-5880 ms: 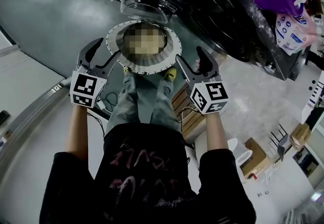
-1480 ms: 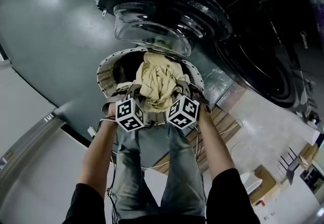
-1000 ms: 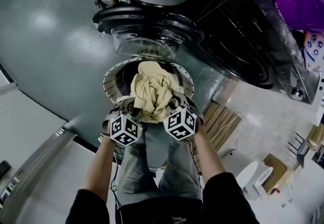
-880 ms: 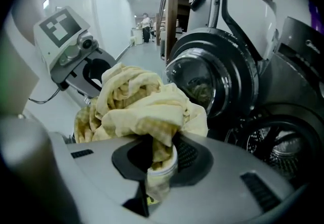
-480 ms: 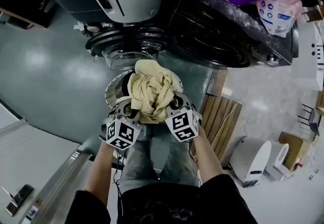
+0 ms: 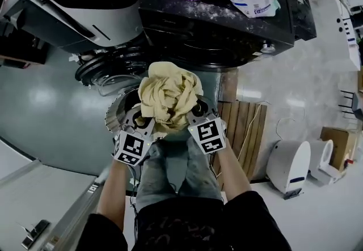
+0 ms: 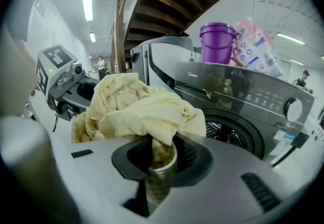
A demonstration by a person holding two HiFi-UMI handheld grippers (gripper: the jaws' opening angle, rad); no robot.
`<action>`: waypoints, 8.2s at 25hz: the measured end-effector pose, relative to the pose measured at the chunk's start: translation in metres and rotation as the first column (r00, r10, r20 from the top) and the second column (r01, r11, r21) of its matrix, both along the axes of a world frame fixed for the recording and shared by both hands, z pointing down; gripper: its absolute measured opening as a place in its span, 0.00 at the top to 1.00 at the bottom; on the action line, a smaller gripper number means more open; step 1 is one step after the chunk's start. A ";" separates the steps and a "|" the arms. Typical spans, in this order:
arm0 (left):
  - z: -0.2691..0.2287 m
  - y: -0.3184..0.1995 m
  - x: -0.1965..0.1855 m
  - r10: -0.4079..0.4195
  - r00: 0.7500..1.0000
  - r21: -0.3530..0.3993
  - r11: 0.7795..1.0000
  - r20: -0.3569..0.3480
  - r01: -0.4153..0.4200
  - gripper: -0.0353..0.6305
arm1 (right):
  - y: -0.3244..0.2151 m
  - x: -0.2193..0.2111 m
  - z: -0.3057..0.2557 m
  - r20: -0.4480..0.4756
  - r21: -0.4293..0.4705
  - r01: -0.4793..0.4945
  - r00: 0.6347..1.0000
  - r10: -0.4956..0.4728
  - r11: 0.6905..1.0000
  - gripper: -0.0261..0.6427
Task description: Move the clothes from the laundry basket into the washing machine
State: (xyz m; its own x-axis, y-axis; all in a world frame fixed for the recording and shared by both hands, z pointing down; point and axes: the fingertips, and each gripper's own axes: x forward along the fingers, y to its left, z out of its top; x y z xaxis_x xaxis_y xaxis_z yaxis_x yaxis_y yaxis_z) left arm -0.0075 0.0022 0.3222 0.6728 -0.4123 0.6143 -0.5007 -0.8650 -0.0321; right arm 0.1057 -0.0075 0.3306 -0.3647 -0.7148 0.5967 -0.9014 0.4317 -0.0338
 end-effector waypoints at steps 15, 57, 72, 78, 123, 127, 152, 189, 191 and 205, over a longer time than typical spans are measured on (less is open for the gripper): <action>-0.040 -0.031 0.140 -0.123 0.983 -0.005 0.992 -0.139 0.124 0.81 | -0.012 0.172 -0.035 0.163 0.067 -0.176 0.973 0.163 0.982 0.86; 0.132 -0.138 0.177 -0.227 0.923 -0.026 0.973 -0.310 0.231 0.86 | -0.084 0.234 0.123 0.267 0.123 -0.462 0.868 0.419 0.878 0.86; 0.222 -0.192 0.204 -0.233 0.899 0.051 0.961 -0.372 0.270 0.87 | -0.142 0.261 0.210 0.285 0.204 -0.474 0.866 0.412 0.856 0.86; 0.245 -0.221 0.213 -0.238 0.880 0.082 0.952 -0.411 0.296 0.87 | -0.165 0.268 0.230 0.319 0.241 -0.503 0.849 0.422 0.830 0.85; 0.309 -0.320 0.265 -0.312 0.875 0.017 0.939 -0.371 0.342 0.62 | -0.261 0.301 0.278 0.351 0.283 -0.609 0.784 0.511 0.741 0.60; 0.310 -0.321 0.265 -0.319 0.872 0.009 0.938 -0.371 0.346 0.56 | -0.263 0.300 0.279 0.353 0.288 -0.605 0.787 0.505 0.742 0.57; 0.327 -0.303 0.262 -0.409 0.874 -0.099 0.912 -0.261 0.398 0.48 | -0.251 0.290 0.275 0.358 0.229 -0.588 0.792 0.495 0.776 0.56; 0.121 -0.170 0.184 -0.461 0.851 -0.124 0.887 -0.253 0.444 0.93 | -0.098 0.250 0.092 0.291 0.053 -0.613 0.764 0.575 0.788 0.95; 0.099 -0.160 0.177 -0.460 0.848 -0.116 0.888 -0.261 0.446 0.93 | -0.084 0.248 0.072 0.306 0.048 -0.622 0.754 0.581 0.782 0.95; -0.049 -0.095 0.139 -0.395 0.863 -0.031 0.913 -0.315 0.406 0.93 | 0.016 0.236 -0.059 0.306 0.088 -0.669 0.724 0.618 0.738 0.95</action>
